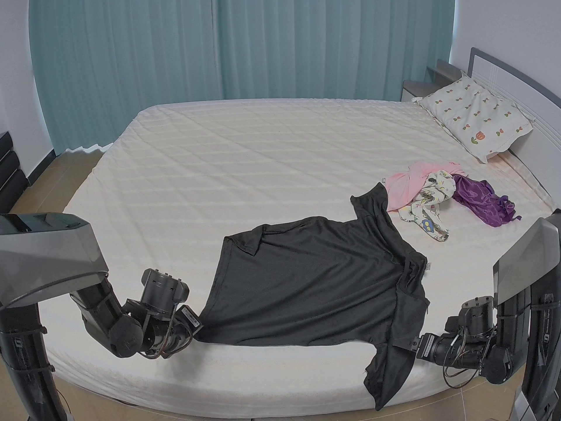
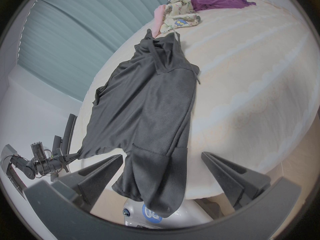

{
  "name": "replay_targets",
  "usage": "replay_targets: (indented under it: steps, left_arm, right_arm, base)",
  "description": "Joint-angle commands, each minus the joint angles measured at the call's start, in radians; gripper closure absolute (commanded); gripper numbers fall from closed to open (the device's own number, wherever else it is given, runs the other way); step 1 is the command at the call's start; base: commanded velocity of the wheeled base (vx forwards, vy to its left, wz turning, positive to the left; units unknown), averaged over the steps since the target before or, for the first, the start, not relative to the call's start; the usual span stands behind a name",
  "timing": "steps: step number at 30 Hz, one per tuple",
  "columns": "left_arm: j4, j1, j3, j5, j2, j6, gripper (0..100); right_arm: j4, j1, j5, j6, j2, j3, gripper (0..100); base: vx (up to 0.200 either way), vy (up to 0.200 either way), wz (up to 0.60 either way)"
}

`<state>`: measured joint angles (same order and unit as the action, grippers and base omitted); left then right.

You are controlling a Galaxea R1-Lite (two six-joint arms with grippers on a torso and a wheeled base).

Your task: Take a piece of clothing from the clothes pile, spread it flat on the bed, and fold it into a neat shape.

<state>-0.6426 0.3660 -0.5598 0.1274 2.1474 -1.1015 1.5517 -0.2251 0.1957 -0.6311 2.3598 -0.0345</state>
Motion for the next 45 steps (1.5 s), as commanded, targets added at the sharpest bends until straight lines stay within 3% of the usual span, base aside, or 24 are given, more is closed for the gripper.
replay_targets:
  steps: [1, 2, 3, 8, 13, 17, 26, 27, 37, 42, 45]
  left_arm:
    - [-0.003, -0.047, 0.001, -0.005, -0.014, -0.003, 100]
    - [-0.009, -0.051, 0.001, -0.014, -0.012, -0.003, 100]
    - [-0.012, -0.053, 0.003, -0.020, -0.011, -0.003, 100]
    - [-0.031, -0.064, 0.006, -0.028, -0.006, -0.003, 100]
    - [-0.086, -0.065, 0.027, -0.028, -0.004, -0.003, 100]
    - [-0.109, -0.067, 0.035, -0.028, 0.006, -0.003, 100]
    - [-0.109, -0.070, 0.035, -0.028, 0.011, -0.003, 100]
    - [-0.109, -0.070, 0.037, -0.028, 0.011, -0.003, 100]
    - [-0.111, -0.071, 0.035, -0.028, 0.017, -0.003, 100]
    - [-0.121, -0.084, 0.034, -0.031, 0.017, -0.003, 100]
    - [-0.121, -0.084, 0.035, -0.031, 0.017, -0.003, 100]
  right_arm:
    - [0.018, 0.012, -0.006, -0.019, 0.056, -0.030, 0]
    - [0.018, 0.015, -0.006, -0.029, 0.059, -0.044, 0]
    - [0.018, 0.015, -0.007, -0.036, 0.059, -0.053, 100]
    - [0.018, 0.041, -0.042, -0.095, 0.018, -0.119, 100]
    - [0.016, 0.053, -0.033, -0.082, -0.016, -0.162, 100]
    - [-0.001, 0.061, -0.030, 0.011, -0.014, -0.232, 100]
    - [-0.051, 0.086, -0.007, 0.119, -0.014, -0.349, 100]
    - [-0.062, 0.086, 0.002, 0.131, -0.010, -0.354, 0]
    - [-0.055, 0.156, 0.019, 0.136, -0.005, -0.355, 0]
    - [0.014, 0.159, 0.070, 0.129, -0.056, -0.183, 0]
    - [0.014, 0.118, 0.113, 0.136, -0.074, -0.087, 0]
  base:
    - [0.000, 0.000, 0.00]
    - [0.000, 0.000, 0.00]
    - [0.000, 0.000, 0.00]
    - [0.000, 0.000, 0.00]
    - [0.000, 0.000, 0.00]
    - [0.000, 0.000, 0.00]
    - [0.000, 0.000, 0.00]
    - [0.000, 0.000, 0.00]
    - [0.000, 0.000, 0.00]
    - [0.000, 0.000, 0.00]
    - [0.000, 0.000, 0.00]
